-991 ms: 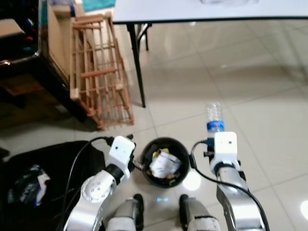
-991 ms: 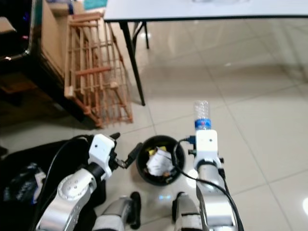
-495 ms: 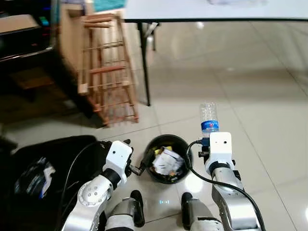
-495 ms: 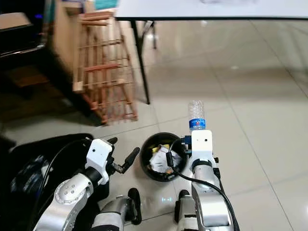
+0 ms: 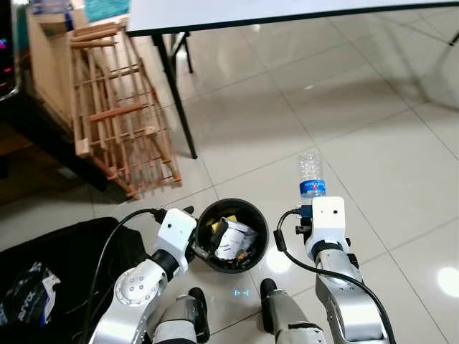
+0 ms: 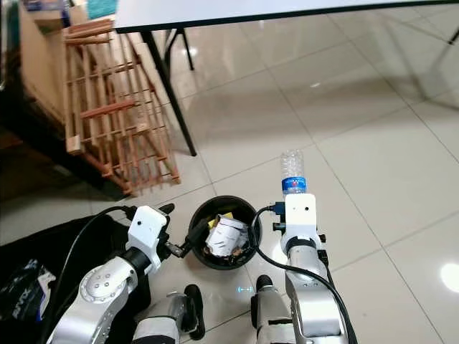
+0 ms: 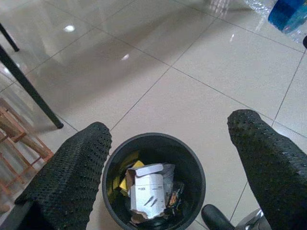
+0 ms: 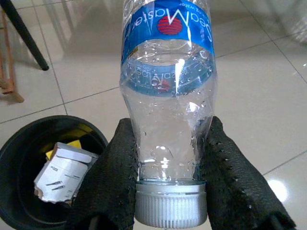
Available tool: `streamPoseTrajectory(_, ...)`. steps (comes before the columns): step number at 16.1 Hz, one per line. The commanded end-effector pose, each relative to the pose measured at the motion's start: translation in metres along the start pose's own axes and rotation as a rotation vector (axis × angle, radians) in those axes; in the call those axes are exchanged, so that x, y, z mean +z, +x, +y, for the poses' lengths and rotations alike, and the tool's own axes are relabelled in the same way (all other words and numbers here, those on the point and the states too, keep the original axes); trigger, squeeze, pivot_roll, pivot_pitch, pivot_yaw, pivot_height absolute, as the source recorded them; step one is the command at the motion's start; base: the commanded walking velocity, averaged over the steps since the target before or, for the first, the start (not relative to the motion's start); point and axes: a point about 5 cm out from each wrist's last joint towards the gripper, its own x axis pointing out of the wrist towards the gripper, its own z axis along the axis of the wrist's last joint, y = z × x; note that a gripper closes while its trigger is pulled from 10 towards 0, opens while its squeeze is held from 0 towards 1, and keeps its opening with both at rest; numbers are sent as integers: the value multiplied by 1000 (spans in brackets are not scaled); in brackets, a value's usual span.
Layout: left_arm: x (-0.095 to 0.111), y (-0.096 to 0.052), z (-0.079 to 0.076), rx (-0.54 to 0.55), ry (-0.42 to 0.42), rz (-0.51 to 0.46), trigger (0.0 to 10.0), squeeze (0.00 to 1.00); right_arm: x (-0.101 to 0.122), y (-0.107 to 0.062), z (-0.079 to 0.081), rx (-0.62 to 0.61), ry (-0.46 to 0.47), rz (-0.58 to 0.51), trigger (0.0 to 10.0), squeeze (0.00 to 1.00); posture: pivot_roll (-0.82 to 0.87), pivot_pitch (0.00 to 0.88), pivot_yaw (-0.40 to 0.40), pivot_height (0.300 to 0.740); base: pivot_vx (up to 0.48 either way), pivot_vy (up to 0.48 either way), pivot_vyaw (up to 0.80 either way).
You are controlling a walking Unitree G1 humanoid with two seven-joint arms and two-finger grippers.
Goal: Picking trash to rubbish bin
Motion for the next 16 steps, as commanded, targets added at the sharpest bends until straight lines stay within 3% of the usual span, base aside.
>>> streamPoseTrajectory(1, -9, -5, -1, -10, 9, 47, 10000, 0, -8, -1, 1, 1, -7, 27, 10000, 0, 40, 304, 61, 740, 0, 0, -419)
streamPoseTrajectory(6, -18, -13, 12, 7, 46, 90, 10000, 0, -8, 1, 3, 22, -10, 28, 10000, 0, 48, 311, 57, 740, 0, 0, 0)
streamPoseTrajectory(11, -21, -20, 13, 14, 53, 111, 10000, 0, -25, 10, 6, 50, 56, 128, 10000, 0, 61, 351, 55, 740, 0, 0, 0)
streamPoseTrajectory(16, -35, -49, 10, -103, 151, 188, 10000, 0, -39, 15, 10, 94, 73, 187, 10000, 0, 94, 426, 55, 740, 0, 0, 0)
